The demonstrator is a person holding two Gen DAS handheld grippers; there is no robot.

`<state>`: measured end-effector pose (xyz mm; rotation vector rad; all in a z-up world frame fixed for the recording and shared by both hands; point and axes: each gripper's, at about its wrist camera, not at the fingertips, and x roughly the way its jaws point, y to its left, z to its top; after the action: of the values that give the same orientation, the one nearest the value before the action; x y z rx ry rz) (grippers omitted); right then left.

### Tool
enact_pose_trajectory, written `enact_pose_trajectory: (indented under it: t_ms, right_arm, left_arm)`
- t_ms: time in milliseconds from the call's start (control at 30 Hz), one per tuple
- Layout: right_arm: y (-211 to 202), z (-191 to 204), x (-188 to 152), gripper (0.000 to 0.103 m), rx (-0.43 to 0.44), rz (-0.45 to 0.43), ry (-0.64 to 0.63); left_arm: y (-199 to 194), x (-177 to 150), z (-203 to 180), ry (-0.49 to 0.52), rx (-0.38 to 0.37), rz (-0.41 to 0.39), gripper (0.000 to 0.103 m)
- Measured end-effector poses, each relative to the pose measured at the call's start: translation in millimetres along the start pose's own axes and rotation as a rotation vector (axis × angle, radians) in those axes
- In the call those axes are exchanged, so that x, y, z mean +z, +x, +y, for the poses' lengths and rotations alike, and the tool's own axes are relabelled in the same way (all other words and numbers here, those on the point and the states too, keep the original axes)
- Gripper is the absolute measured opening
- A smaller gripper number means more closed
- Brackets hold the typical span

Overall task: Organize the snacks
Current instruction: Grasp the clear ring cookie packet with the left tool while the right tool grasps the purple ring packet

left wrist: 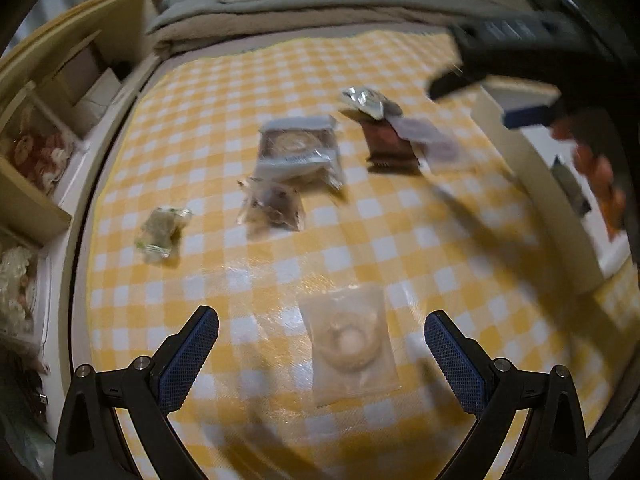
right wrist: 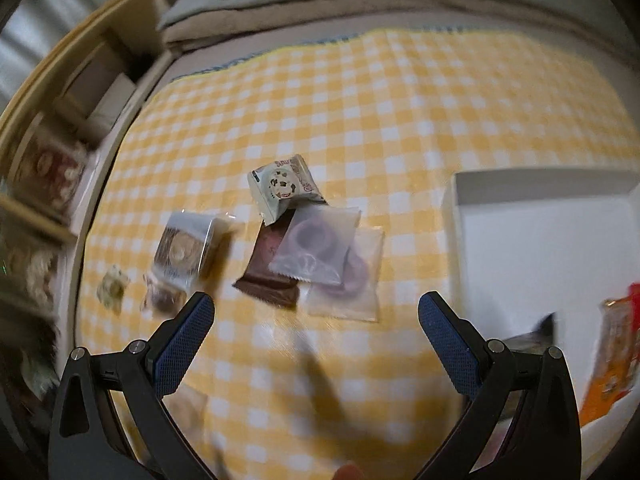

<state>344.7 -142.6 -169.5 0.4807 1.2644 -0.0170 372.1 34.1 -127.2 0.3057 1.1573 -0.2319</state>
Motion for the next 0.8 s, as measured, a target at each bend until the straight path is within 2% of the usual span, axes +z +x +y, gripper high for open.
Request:
enact_pose_trajectory:
  t_ms: [133, 200, 300, 400, 467, 533, 600, 633, 667, 800]
  right_arm:
    - [22, -2, 12, 0.1, 0.037, 0.035, 0.098]
    - [32, -1, 17, 0.093, 0.018, 0.04, 0.104]
    - [49, -1, 22, 0.089, -0.004, 0.053, 0.1]
    - [62, -5, 24, 0.086, 0.004, 0.068, 0.121]
    - [67, -5, 23, 0.083, -0.009, 0.078, 0.107]
    - [67, -3, 23, 0.076, -0.023, 0.078, 0.079]
    - [69, -1, 21, 0.058, -0.052, 0.091, 0.044]
    - [69, 1, 20, 0.052, -0.076, 0.095, 0.02]
    - [68, 2, 17, 0.044, -0.097, 0.095, -0.005]
    - [61, 4, 11, 0.024, -0.097, 0.094, -0.039]
  left_arm:
    - [17, 0, -5, 0.022, 0.002, 0.054, 0.103]
    - [27, 0, -9, 0.04, 0.017, 0.088, 0.103]
    - [39, 0, -13, 0.049, 0.032, 0.13, 0.103]
    - [47, 1, -16, 0.037, 0.023, 0.163, 0.095]
    - [53, 3, -16, 0.021, 0.017, 0.184, 0.084]
    - [59, 3, -16, 0.005, 0.004, 0.202, 0.079]
    - [63, 5, -14, -0.018, -0.027, 0.203, 0.067]
    - [62, 6, -13, -0.031, -0.02, 0.197, 0.056]
    - [62, 8, -12, -0.041, -0.02, 0.196, 0.05]
    - [61, 9, -8, -0.055, -0.005, 0.197, 0.048]
